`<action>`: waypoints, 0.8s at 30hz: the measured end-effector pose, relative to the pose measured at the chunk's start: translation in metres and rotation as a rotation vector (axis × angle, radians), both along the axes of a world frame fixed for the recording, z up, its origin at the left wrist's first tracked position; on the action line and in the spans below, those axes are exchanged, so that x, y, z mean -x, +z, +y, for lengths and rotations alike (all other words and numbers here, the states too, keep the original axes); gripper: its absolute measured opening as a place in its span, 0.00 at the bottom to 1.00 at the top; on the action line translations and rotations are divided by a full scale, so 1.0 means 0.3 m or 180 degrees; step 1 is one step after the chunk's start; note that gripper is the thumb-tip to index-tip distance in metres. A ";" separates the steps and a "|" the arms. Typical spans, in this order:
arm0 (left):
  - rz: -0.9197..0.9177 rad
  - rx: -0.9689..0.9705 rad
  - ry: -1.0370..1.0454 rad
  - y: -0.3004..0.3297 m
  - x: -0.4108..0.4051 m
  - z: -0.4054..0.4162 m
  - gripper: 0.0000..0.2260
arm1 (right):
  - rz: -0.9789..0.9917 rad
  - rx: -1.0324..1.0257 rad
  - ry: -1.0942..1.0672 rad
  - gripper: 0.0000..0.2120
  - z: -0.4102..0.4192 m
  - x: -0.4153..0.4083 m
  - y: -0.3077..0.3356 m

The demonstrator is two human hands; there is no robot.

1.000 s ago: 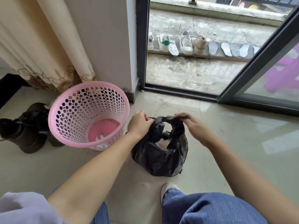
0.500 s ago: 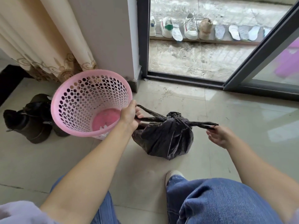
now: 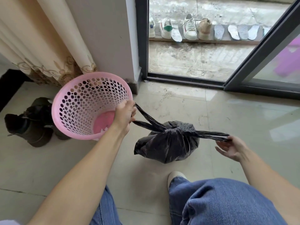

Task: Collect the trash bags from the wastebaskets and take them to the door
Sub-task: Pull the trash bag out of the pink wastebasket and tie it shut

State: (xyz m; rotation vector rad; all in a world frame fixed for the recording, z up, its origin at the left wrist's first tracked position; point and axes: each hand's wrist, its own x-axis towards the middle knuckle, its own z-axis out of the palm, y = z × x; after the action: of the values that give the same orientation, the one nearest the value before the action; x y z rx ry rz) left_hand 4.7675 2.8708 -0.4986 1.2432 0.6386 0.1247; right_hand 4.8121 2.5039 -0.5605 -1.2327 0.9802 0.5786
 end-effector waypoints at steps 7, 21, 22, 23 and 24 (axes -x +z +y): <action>-0.0169 -0.1303 -0.2072 0.173 -0.047 -0.096 0.03 | -0.1473 -0.0734 0.1178 0.12 0.242 -0.137 0.244; -0.0410 -0.2335 -0.2633 0.158 -0.079 -0.161 0.25 | -0.2218 0.0856 0.4681 0.14 0.505 -0.108 0.425; -0.0371 -0.2345 -0.2742 0.155 -0.081 -0.161 0.26 | -0.2192 0.0912 0.4729 0.15 0.505 -0.108 0.429; -0.0322 -0.2360 -0.2883 0.152 -0.084 -0.161 0.24 | -0.2173 0.1000 0.4798 0.15 0.504 -0.108 0.434; -0.0248 -0.2363 -0.3033 0.145 -0.089 -0.160 0.20 | -0.2159 0.1135 0.4885 0.16 0.502 -0.108 0.439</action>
State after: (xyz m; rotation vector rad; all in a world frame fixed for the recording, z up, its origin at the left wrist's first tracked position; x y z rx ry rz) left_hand 4.7941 2.8227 -0.4551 2.1274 -0.1534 -0.4212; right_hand 4.8444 2.6545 -0.4289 -2.2039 -0.6479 1.0266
